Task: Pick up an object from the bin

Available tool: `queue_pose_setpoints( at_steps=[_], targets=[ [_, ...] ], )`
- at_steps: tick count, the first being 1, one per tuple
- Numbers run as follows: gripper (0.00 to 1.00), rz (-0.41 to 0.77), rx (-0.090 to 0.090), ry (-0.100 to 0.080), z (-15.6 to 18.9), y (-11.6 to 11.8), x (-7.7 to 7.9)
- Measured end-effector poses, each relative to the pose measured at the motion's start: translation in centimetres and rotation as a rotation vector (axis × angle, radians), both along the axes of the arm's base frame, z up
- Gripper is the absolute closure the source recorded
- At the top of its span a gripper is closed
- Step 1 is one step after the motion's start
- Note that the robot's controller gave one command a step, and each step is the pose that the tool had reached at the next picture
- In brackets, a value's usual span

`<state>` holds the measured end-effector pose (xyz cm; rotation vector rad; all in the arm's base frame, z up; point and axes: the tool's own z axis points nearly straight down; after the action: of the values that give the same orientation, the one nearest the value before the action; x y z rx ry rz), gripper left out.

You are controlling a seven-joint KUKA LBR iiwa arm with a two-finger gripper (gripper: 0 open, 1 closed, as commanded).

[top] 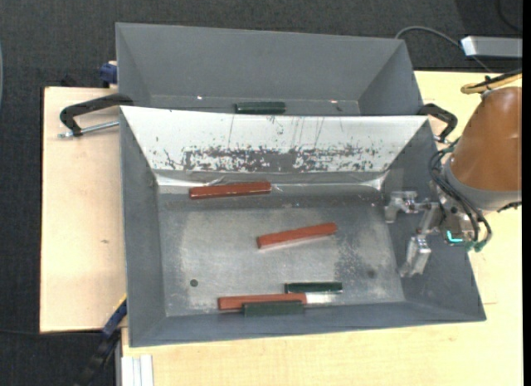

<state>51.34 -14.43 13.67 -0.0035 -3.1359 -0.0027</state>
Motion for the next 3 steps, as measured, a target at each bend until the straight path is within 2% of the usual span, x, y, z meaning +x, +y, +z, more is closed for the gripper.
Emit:
queue_pose_setpoints(
  at_steps=[1,2,3],
  targets=[
    [0.0,0.002,-0.001,-0.008,0.4,0.1,0.2],
    [0.0,0.159,-0.005,-0.016,-4.1,5.3,4.3],
    [0.0,0.02,-0.001,-0.009,-3.9,8.4,4.8]
  ],
)
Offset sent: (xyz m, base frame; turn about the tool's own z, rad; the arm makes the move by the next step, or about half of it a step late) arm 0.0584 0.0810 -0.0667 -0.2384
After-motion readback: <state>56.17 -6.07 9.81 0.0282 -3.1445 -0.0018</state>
